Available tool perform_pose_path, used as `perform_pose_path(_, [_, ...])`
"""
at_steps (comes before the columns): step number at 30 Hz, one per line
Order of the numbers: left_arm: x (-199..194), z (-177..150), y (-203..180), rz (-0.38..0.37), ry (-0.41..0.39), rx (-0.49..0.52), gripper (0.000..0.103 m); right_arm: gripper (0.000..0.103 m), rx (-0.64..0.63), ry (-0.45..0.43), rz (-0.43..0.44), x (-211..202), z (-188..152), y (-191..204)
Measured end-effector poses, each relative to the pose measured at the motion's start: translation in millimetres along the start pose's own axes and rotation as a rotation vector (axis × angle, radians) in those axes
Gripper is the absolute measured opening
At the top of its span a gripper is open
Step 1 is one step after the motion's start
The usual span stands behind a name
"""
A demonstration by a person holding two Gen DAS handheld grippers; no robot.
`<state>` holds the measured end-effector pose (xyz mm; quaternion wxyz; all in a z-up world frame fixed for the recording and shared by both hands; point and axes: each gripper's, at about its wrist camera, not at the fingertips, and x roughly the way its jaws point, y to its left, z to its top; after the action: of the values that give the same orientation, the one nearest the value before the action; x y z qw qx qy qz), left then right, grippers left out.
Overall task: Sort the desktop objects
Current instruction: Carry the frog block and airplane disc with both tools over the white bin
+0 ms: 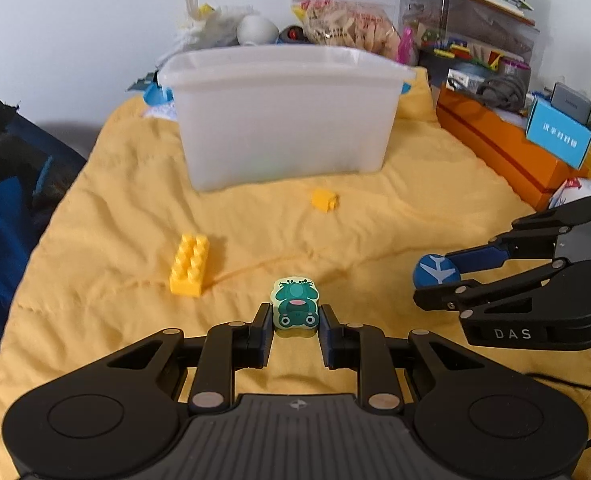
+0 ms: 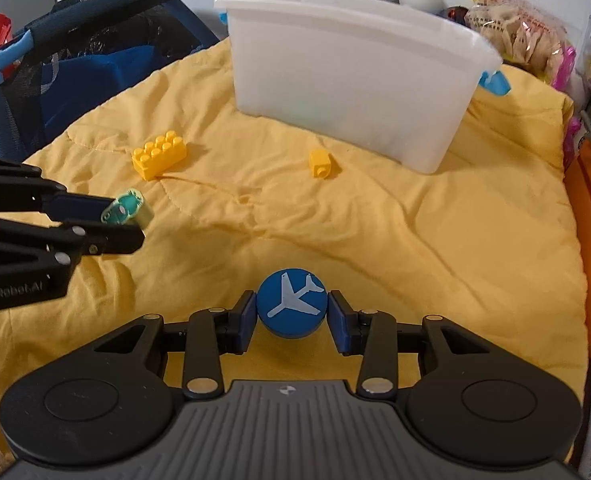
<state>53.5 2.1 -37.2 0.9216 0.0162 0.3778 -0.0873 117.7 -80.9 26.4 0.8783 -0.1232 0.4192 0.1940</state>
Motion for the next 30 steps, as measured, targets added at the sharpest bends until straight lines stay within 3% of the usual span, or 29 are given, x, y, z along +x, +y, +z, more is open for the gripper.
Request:
perform_pose_path(16, [-16, 35, 3, 0.000, -0.091, 0.001, 0.027, 0.042, 0.047, -0.024, -0.017, -7, 6, -22])
perform_pose_path(26, [-14, 130, 19, 0.027, -0.259, 0.035, 0.027, 0.042, 0.049, -0.238, -0.097, -29, 97, -51])
perform_pose_path(30, [1, 174, 29, -0.002, -0.264, 0.002, 0.027, 0.042, 0.074, -0.290, -0.121, -27, 142, -64])
